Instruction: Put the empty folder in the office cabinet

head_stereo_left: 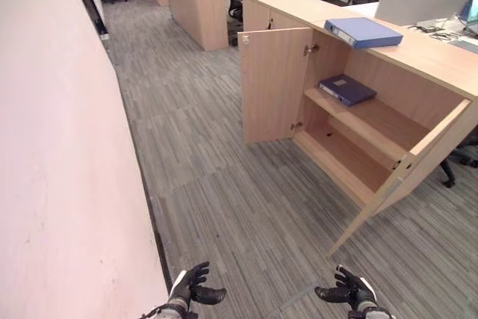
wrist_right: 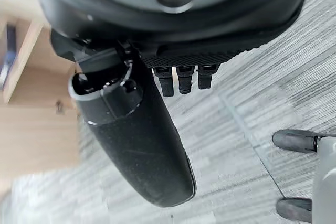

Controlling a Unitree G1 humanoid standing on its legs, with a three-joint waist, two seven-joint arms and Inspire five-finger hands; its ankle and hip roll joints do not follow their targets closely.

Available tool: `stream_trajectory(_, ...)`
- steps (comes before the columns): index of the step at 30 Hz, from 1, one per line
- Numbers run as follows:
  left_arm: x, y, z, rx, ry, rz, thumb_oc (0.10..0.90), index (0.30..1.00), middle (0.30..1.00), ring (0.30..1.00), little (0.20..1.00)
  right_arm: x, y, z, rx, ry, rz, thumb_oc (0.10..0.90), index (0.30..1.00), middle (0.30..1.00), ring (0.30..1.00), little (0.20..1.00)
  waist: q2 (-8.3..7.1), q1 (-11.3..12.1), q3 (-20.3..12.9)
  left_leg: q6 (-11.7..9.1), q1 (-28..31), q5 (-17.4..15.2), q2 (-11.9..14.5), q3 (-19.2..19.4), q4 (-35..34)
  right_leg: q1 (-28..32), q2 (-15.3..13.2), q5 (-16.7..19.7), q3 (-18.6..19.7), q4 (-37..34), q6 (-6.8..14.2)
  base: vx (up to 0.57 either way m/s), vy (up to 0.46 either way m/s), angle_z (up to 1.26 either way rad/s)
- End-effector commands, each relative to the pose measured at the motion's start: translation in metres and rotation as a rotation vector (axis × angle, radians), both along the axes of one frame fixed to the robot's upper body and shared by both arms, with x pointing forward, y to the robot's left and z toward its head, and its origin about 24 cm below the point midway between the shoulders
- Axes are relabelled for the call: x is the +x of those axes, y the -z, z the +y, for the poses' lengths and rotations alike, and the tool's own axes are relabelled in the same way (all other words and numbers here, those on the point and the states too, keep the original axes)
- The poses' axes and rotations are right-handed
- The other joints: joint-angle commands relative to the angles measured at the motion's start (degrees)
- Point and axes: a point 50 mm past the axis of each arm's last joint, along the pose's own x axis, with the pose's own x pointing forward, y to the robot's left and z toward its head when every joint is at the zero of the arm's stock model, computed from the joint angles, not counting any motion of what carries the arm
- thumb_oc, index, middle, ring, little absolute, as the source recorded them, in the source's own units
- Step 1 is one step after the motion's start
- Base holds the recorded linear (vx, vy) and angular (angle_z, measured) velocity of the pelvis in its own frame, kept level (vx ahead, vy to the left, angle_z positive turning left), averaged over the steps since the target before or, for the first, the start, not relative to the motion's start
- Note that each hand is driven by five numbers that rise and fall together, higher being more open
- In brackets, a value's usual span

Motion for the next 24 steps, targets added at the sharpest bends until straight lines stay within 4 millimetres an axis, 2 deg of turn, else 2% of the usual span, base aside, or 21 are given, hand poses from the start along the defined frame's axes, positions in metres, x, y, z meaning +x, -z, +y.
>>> stream_trajectory(1,0.051,-0.03,0.003,-0.001,-0.006,-0.233,0.8,0.9,0.9,0.9,0.9,0.052,-0.03,-0.003,-0.048,-0.077,-0.21,0.8,0.9,0.9,0.9,0.9,-1.1,1.4,0.6,-5.7,1.1,-4.0,5.2,-0.5,-0.1,0.1,-3.2,-6.9,-1.1,0.6,5.2,-0.06,-0.036,0.34)
stream_trajectory(4,0.055,-0.031,0.002,-0.013,-0.023,-0.242,0.8,0.9,0.9,0.9,0.9,0.06,-0.034,0.0,-0.037,-0.088,-0.24,0.8,0.9,0.9,0.9,0.9,-1.14,2.0,0.8,-6.1,-0.3,-3.5,5.2,-2.3,-0.1,-0.2,-3.0,-7.1,-2.9,0.3,5.0,-0.03,-0.048,0.49)
stream_trajectory(7,0.055,-0.032,0.003,-0.016,-0.03,-0.248,0.8,0.9,0.9,0.9,0.9,0.066,-0.038,0.003,-0.034,-0.102,-0.262,0.8,0.9,0.9,0.9,0.9,-1.01,2.3,1.3,-6.3,-0.3,-3.2,5.8,-2.5,0.6,0.2,-2.8,-7.5,-2.5,0.3,4.7,0.01,-0.045,0.28)
stream_trajectory(10,0.057,-0.033,0.001,-0.029,-0.028,-0.26,0.8,0.9,0.9,0.9,0.9,0.071,-0.042,0.002,-0.026,-0.085,-0.291,0.8,0.9,0.9,0.9,0.9,-1.2,2.9,3.1,-7.9,-4.7,-4.7,6.5,-2.1,10.2,0.6,-2.9,-8.2,-2.0,0.4,3.8,-0.05,-0.065,0.04)
stream_trajectory(11,0.06,-0.036,-0.001,-0.036,-0.022,-0.274,0.8,0.9,0.9,0.9,0.9,0.072,-0.044,-0.001,-0.027,-0.077,-0.302,0.8,0.9,0.9,0.9,0.9,-1.14,3.0,4.1,-9.0,-7.5,-3.8,6.6,-2.1,14.8,1.5,-2.8,-8.7,-1.9,0.2,3.2,-0.01,-0.06,0.3)
stream_trajectory(12,0.062,-0.036,-0.003,-0.047,-0.027,-0.276,0.8,0.9,0.9,0.9,0.9,0.072,-0.045,-0.004,-0.029,-0.068,-0.303,0.8,0.9,0.9,0.9,0.9,-1.07,3.0,5.1,-10.6,-11.2,-0.6,7.3,-2.1,22.1,2.7,-2.6,-9.2,-2.0,0.0,2.3,0.03,-0.066,0.39)
stream_trajectory(13,0.062,-0.035,-0.004,-0.048,-0.03,-0.273,0.8,0.9,0.9,0.9,0.9,0.07,-0.045,-0.007,-0.037,-0.062,-0.296,0.8,0.9,0.9,0.9,0.9,-1.28,3.0,5.4,-10.9,-13.1,1.3,7.7,-1.8,25.7,3.6,-2.6,-9.7,-2.2,0.0,2.0,0.11,-0.035,0.32)
stream_trajectory(14,0.061,-0.035,-0.004,-0.053,-0.032,-0.272,0.8,0.9,0.9,0.9,0.9,0.068,-0.043,-0.009,-0.04,-0.056,-0.28,0.8,0.9,0.9,0.9,0.9,-1.29,2.8,5.4,-10.7,-14.2,2.2,8.2,-1.4,26.3,4.0,-2.7,-10.1,-2.3,0.0,2.0,0.15,-0.015,0.14)
stream_trajectory(15,0.061,-0.035,-0.005,-0.055,-0.032,-0.275,0.8,0.9,0.9,0.9,0.9,0.065,-0.042,-0.011,-0.041,-0.05,-0.27,0.8,0.9,0.9,0.9,0.9,-1.35,2.8,5.4,-10.3,-15.1,2.4,8.7,-0.6,25.5,4.4,-2.9,-10.4,-2.4,0.0,2.1,0.31,0.03,0.02)
stream_trajectory(16,0.06,-0.035,-0.005,-0.053,-0.026,-0.268,0.8,0.9,0.9,0.9,0.9,0.06,-0.038,-0.013,-0.04,-0.028,-0.25,0.8,0.9,0.9,0.9,0.9,-1.5,3.3,4.9,-8.8,-16.1,0.5,9.3,0.7,19.2,5.2,-3.1,-11.5,-2.0,0.0,2.8,0.27,0.024,-0.02)
stream_trajectory(18,0.059,-0.034,-0.005,-0.051,-0.023,-0.262,0.8,0.9,0.9,0.9,0.9,0.059,-0.038,-0.014,-0.04,-0.024,-0.25,0.8,0.9,0.9,0.9,0.9,-1.65,3.7,4.7,-8.5,-15.8,0.7,9.2,0.7,16.3,5.6,-3.2,-12.1,-1.7,0.0,3.1,0.25,0.044,0.06)
stream_trajectory(19,0.059,-0.033,-0.005,-0.044,-0.018,-0.259,0.8,0.9,0.9,0.9,0.9,0.057,-0.037,-0.015,-0.042,-0.019,-0.243,0.8,0.9,0.9,0.9,0.9,-1.1,4.2,4.5,-8.4,-17.3,2.9,10.0,0.0,12.1,6.5,-2.7,-13.1,-1.2,0.1,3.4,0.21,0.046,0.04)
stream_trajectory(20,0.058,-0.033,-0.005,-0.044,-0.017,-0.258,0.8,0.9,0.9,0.9,0.9,0.057,-0.037,-0.015,-0.042,-0.018,-0.242,0.8,0.9,0.9,0.9,0.9,-1.35,4.2,4.6,-8.4,-16.8,3.2,9.7,0.1,11.3,6.7,-3.0,-13.3,-1.2,0.2,3.4,0.49,0.088,0.0)
stream_trajectory(21,0.06,-0.034,-0.002,-0.029,-0.025,-0.256,0.8,0.9,0.9,0.9,0.9,0.055,-0.034,-0.018,-0.048,0.008,-0.225,0.8,0.9,0.9,0.9,0.9,-1.29,5.1,4.8,-8.5,-21.0,4.9,11.5,1.5,4.4,8.7,-3.3,-16.7,0.8,2.3,3.7,0.38,0.049,0.03)
stream_trajectory(22,0.06,-0.034,-0.002,-0.028,-0.025,-0.257,0.8,0.9,0.9,0.9,0.9,0.055,-0.034,-0.018,-0.047,0.008,-0.225,0.8,0.9,0.9,0.9,0.9,-1.51,5.2,4.8,-8.5,-20.8,4.9,11.4,1.6,4.1,8.7,-3.5,-17.0,0.8,2.6,3.7,0.51,0.08,0.04)
stream_trajectory(24,0.06,-0.035,0.001,-0.025,-0.039,-0.265,0.8,0.9,0.9,0.9,0.9,0.055,-0.034,-0.02,-0.048,0.024,-0.221,0.8,0.9,0.9,0.9,0.9,-1.61,6.1,4.8,-8.6,-23.4,5.7,12.4,2.7,1.7,10.3,-3.9,-19.4,3.3,4.3,3.9,0.41,0.092,-0.28)
